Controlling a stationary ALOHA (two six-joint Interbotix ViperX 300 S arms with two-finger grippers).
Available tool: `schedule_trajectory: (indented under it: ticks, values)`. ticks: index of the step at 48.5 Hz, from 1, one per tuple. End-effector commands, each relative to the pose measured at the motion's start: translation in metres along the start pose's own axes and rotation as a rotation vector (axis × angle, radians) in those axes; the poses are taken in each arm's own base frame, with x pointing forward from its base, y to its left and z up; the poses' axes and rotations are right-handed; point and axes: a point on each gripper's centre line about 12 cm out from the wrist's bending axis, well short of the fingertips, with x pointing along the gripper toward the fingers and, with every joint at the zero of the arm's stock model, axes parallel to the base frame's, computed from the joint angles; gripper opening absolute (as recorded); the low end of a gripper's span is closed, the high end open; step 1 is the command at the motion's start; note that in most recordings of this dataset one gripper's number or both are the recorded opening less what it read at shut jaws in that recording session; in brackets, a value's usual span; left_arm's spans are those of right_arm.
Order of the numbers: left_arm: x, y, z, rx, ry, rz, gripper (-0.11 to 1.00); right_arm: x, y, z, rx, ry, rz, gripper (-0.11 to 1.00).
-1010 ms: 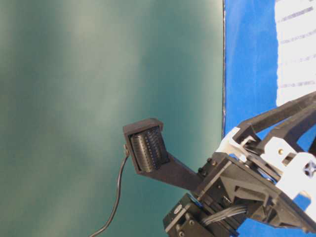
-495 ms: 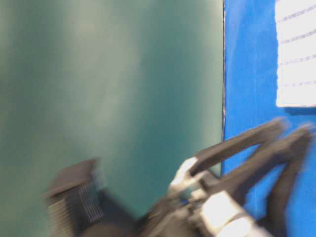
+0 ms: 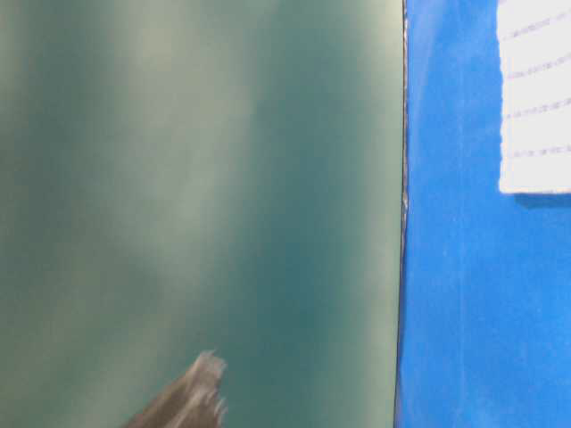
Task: Fold a vertical towel.
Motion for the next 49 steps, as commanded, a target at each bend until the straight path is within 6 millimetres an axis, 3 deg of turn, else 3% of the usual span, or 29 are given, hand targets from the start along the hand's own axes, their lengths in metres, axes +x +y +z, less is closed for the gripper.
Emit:
schedule_trajectory:
  ticks: [1,10,23,36,49]
  values:
    - [-0.021,0.003,0.009,-0.001,-0.063,0.012,0.55,-0.013,-0.002,0.013,-0.026,-0.041,-0.018,0.61]
    - [-0.068,0.004,0.010,-0.004,-0.139,0.018,0.55,-0.039,-0.009,0.017,-0.058,-0.124,-0.050,0.61]
    - [-0.121,0.008,-0.013,-0.012,-0.203,0.050,0.55,-0.056,-0.023,-0.010,-0.048,-0.174,-0.108,0.61]
    - [-0.145,0.010,-0.053,-0.029,-0.191,0.079,0.55,-0.047,-0.038,-0.049,-0.010,-0.169,-0.157,0.61]
    - [-0.147,0.013,-0.072,-0.070,-0.151,0.101,0.55,-0.043,-0.040,-0.061,-0.009,-0.162,-0.152,0.61]
